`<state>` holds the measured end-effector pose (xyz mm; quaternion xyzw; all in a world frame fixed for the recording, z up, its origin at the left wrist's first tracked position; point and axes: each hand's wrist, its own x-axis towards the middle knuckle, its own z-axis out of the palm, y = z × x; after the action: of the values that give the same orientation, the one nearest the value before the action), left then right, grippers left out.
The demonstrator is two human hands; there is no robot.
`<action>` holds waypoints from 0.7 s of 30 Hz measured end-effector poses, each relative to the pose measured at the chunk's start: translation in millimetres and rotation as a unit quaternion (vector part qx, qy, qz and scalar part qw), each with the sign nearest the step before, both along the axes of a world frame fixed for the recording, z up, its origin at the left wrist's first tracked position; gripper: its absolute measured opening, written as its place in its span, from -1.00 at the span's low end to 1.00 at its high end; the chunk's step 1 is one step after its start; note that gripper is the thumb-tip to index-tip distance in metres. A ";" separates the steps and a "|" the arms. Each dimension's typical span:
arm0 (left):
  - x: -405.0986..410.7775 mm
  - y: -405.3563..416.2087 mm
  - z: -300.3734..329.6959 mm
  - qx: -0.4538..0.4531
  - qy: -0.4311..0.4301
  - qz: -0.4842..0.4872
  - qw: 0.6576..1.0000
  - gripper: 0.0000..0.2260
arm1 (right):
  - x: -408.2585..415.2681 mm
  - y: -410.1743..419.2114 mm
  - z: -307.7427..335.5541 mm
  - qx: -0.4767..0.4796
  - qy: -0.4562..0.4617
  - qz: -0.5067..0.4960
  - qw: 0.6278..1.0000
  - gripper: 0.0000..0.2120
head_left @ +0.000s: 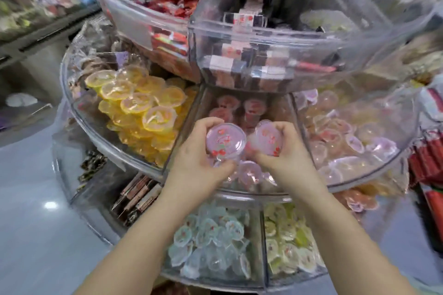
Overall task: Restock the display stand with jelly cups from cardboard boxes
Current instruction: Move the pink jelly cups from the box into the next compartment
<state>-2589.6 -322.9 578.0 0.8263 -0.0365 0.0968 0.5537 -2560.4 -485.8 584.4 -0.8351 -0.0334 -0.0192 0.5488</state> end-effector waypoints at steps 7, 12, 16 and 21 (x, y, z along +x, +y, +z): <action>73.7 -20.0 -12.5 0.215 -0.037 0.018 0.976 -0.56 | 70.3 -0.4 -35.7 -0.137 0.055 -0.040 0.988 -0.64; 100.4 -26.1 -31.1 0.377 -0.013 0.059 0.924 -0.58 | 82.1 0.9 -53.2 -0.192 0.069 -0.083 0.975 -0.57; 104.3 -28.4 -41.7 0.438 -0.010 0.074 0.896 -0.57 | 81.0 2.5 -56.2 -0.178 0.068 -0.096 0.977 -0.53; 104.6 -26.3 -47.2 0.452 -0.016 0.061 0.890 -0.59 | 74.6 3.2 -53.9 -0.066 0.101 -0.136 0.983 -0.76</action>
<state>-2485.0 -349.3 530.9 0.9861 -0.0347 0.1164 0.1132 -2485.8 -482.5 530.5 -0.8638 0.1345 -0.0071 0.4854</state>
